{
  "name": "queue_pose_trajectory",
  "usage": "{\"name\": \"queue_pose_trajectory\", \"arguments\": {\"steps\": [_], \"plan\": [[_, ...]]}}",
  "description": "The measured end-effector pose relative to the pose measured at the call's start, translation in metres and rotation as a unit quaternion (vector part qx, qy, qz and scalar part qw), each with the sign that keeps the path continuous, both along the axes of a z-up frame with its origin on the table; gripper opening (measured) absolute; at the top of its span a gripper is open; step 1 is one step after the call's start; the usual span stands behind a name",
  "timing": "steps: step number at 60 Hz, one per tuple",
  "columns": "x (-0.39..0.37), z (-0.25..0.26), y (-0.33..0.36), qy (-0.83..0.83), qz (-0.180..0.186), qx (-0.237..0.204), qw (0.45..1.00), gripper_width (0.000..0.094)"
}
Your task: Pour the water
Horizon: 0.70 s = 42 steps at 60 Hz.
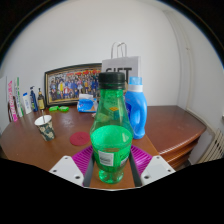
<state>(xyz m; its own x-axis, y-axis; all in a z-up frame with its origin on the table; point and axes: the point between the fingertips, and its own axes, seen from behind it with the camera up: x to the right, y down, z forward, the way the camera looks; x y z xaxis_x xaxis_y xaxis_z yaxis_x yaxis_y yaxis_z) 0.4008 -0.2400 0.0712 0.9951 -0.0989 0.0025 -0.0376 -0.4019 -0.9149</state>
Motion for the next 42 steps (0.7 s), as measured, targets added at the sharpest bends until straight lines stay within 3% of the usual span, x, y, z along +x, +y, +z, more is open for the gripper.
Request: {"name": "queue_pose_trajectory", "arguments": {"steps": [2,7,15,26,42], "plan": [[0.0,-0.001,0.002,-0.001,0.0,0.003,1.0,0.0522],[0.0,0.0,0.004,0.002,-0.007,0.014,1.0,0.049],[0.002,0.001,0.006,-0.002,-0.016,0.019,1.0,0.0363],[0.007,0.012,0.011,-0.043,-0.025,0.017,0.999,0.0356],[-0.014,0.093,0.057,-0.222,-0.024,0.018,0.974,0.0355]]}}
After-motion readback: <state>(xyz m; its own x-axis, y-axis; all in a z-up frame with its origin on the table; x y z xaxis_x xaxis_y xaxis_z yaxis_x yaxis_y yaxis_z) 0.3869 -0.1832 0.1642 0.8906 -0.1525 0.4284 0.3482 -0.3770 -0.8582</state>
